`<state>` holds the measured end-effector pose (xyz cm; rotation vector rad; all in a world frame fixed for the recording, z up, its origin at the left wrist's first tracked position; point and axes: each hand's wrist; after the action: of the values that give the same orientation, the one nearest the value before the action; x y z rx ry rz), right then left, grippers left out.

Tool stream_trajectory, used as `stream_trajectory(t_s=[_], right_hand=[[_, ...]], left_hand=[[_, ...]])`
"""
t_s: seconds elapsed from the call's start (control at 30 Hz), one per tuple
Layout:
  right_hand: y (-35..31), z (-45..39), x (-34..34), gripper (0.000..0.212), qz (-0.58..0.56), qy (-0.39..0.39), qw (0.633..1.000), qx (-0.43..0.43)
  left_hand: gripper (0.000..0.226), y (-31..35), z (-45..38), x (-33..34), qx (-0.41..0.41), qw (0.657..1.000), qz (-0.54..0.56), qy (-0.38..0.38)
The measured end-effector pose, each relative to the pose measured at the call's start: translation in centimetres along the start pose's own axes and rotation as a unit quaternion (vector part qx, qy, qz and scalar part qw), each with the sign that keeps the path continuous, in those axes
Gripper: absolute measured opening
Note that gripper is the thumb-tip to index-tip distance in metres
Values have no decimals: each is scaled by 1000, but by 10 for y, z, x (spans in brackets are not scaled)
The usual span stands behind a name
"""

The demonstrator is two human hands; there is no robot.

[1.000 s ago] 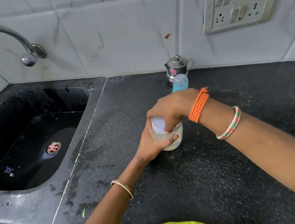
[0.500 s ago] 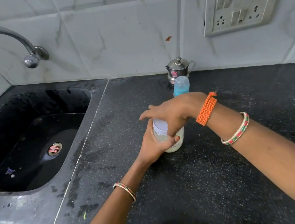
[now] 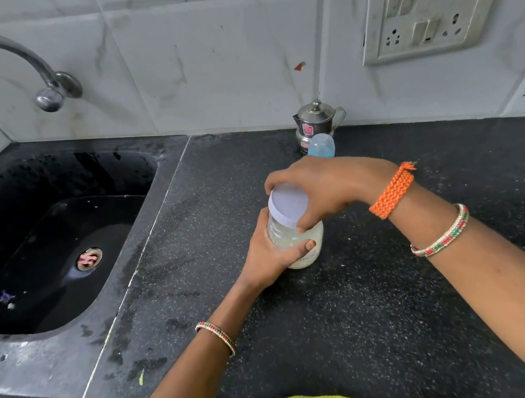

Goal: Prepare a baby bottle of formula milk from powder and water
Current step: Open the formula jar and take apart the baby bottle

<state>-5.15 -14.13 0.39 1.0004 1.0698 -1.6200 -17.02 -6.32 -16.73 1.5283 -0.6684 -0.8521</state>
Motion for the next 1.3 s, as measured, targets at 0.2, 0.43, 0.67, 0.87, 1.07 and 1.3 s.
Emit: stream_trajectory(t_s=[0.2, 0.43, 0.67, 0.87, 1.07, 1.3], right_hand=[[22, 18, 4, 83, -1, 76, 995, 56], [47, 26, 47, 71, 11, 37, 986, 160], [42, 24, 80, 22, 90, 52, 973, 208], [35, 30, 101, 25, 176, -51, 966, 181], [44, 39, 81, 32, 114, -99, 968, 201], [84, 3, 63, 54, -151, 361, 901, 186]], left_hand=[[78, 0, 3, 2, 25, 999, -8, 18], [81, 1, 3, 3, 29, 999, -15, 25], [84, 2, 5, 4, 32, 999, -12, 28], [92, 2, 5, 2, 35, 999, -15, 8], [105, 12, 4, -13, 26, 997, -47, -55], [92, 3, 5, -17, 41, 991, -120, -32]])
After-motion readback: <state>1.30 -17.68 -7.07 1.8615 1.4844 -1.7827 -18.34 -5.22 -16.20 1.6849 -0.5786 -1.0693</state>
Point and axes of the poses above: each hand's wrist, its own z-axis away from the middle knuckle, its own x-axis out of the palm, y = z × x, and after that the axes turned 2 degrees about -x, right-handed
